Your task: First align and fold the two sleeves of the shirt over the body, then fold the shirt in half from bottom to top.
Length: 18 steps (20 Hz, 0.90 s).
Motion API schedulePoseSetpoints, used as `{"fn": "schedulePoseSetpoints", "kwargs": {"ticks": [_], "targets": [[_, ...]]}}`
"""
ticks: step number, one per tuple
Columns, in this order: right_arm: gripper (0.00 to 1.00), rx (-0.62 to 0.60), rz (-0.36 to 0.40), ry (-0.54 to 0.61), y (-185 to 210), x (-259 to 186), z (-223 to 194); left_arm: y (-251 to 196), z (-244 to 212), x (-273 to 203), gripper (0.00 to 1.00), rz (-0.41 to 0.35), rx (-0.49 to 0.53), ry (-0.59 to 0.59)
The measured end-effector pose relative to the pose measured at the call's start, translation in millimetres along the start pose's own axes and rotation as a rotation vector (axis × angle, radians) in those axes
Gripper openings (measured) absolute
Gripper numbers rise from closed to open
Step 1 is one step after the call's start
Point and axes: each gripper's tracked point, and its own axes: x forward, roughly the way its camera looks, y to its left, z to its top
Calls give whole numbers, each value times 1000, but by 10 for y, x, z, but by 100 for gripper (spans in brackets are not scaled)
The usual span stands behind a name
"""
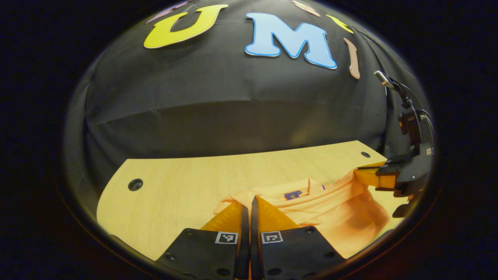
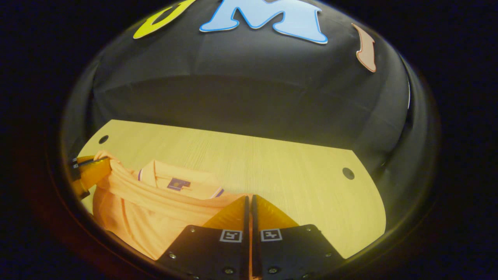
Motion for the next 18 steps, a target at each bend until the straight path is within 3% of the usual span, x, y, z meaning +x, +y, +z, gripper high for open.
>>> {"fn": "schedulePoseSetpoints", "kwargs": {"ticks": [3,6,7,8,9,11,13,15,18], "targets": [[4,-25,11,6,59,-98,-9,-10,-25,4,13,-8,-9,19],[12,-52,23,-7,100,-227,41,-78,-57,-133,35,-26,-35,31],[27,-58,26,-12,112,-294,61,-85,-28,-205,45,-26,-44,29],[27,-63,34,-23,144,-352,85,-88,2,-268,56,-27,-52,22],[41,-67,40,-31,169,-416,88,-85,42,-333,66,-22,-59,13],[58,-86,53,-52,202,-542,111,-97,141,-459,74,-10,-63,-13],[94,-109,65,-63,219,-678,95,-108,196,-624,80,4,-52,-35],[94,-114,73,-86,219,-843,100,-115,225,-777,91,25,-35,-56],[95,-100,85,-129,194,-1149,114,-184,272,-1035,89,42,-39,-84]]}}
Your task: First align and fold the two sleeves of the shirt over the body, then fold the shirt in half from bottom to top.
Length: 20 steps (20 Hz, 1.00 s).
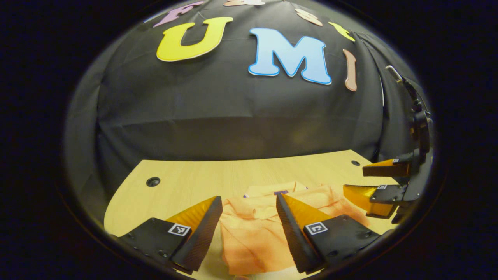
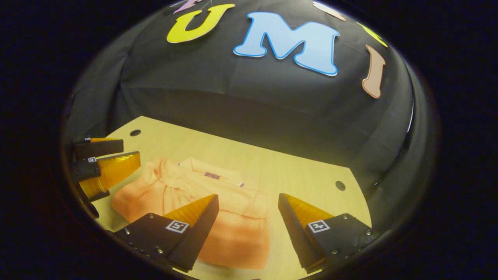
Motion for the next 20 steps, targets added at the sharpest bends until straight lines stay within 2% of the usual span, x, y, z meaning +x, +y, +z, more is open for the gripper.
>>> {"fn": "schedulePoseSetpoints", "kwargs": {"ticks": [3,7,13,20], "targets": [[95,18,7,-50,-43,-333,84,-66,79,-248,94,19,9,-35],[95,29,-8,-119,-161,-755,167,-217,220,-595,94,30,11,-80],[95,67,16,-220,-311,-1414,223,-509,381,-1186,94,62,4,-159],[95,81,63,-276,-460,-1999,-15,-841,283,-1857,94,102,6,-230]]}}
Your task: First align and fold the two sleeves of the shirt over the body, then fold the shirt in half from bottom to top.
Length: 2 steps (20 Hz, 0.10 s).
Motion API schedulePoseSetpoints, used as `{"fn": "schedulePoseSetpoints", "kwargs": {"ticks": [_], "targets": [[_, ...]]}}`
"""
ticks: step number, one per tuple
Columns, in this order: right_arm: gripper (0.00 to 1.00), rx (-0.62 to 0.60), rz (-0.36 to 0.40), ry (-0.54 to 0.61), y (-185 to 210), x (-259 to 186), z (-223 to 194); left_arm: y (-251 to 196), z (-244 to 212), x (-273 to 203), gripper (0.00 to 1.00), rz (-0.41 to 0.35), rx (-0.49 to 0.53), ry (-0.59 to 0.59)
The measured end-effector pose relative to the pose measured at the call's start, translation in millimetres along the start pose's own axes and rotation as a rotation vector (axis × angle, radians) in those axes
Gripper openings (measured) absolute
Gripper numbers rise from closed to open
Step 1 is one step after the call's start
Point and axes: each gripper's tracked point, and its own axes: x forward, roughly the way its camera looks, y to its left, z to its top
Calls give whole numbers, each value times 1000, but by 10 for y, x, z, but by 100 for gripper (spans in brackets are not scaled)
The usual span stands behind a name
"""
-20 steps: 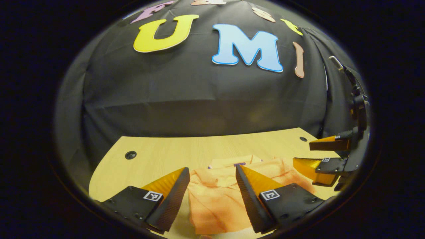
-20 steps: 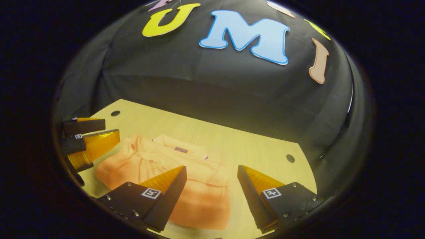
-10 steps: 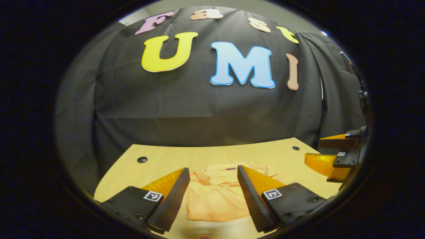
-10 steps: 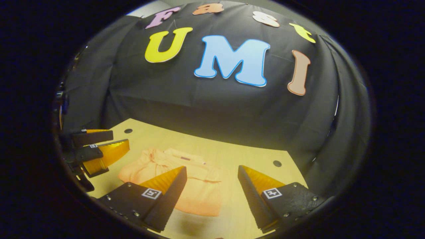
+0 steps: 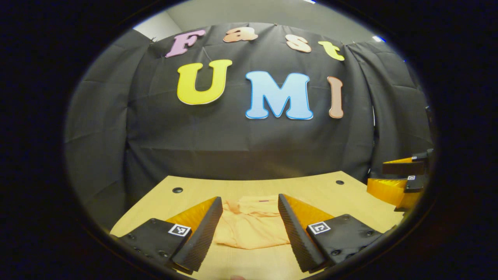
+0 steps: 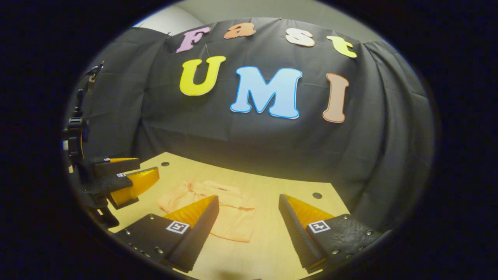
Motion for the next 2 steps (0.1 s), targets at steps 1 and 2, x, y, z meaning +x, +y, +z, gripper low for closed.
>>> {"fn": "schedulePoseSetpoints", "kwargs": {"ticks": [1,2], "targets": [[95,8,1,-3,-23,-76,-11,-35,-4,-92,94,1,-11,-6],[95,11,-3,-5,-57,-141,-33,-59,6,-203,93,3,-21,-11]]}}
